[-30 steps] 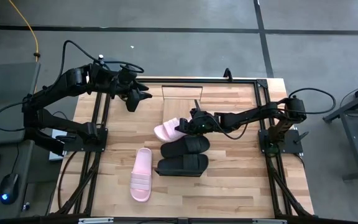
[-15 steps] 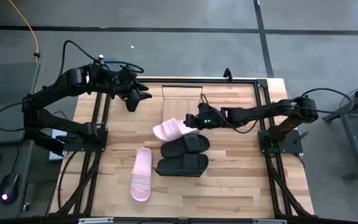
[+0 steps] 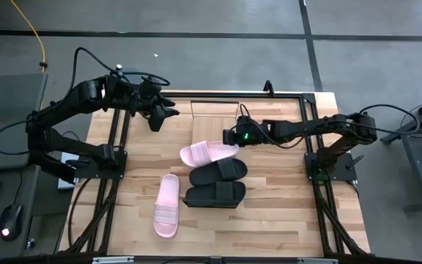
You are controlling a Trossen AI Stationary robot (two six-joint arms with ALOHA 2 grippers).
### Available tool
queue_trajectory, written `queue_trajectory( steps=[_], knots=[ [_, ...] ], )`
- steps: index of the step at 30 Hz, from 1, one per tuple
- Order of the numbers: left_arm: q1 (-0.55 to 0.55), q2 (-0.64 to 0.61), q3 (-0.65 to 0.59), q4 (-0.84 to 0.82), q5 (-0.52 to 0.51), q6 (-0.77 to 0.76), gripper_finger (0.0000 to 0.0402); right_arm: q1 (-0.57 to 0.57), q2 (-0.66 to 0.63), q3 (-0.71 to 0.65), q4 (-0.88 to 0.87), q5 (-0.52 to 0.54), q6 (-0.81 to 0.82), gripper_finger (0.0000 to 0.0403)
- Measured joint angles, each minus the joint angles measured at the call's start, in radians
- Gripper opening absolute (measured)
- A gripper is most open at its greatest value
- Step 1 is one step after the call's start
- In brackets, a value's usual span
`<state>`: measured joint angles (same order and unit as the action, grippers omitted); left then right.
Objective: Pick and place slides into the shelf
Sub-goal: Put the top pink slide on the shelf
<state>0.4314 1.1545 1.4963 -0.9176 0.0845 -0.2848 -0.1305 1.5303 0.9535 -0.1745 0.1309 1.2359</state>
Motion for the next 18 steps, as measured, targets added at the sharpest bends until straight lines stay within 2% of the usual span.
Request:
queue_trajectory(
  steps=[12, 18],
  knots=[
    [0.0, 0.0, 0.0, 0.001, 0.0, 0.0, 0.0179, -0.088, 0.0, 0.0, -0.103, -0.007, -0.105, 0.0119],
    [0.0, 0.0, 0.0, 0.001, 0.0, 0.0, 0.0179, -0.106, 0.011, 0.0, -0.101, 0.0, -0.138, 0.0119]
  ],
)
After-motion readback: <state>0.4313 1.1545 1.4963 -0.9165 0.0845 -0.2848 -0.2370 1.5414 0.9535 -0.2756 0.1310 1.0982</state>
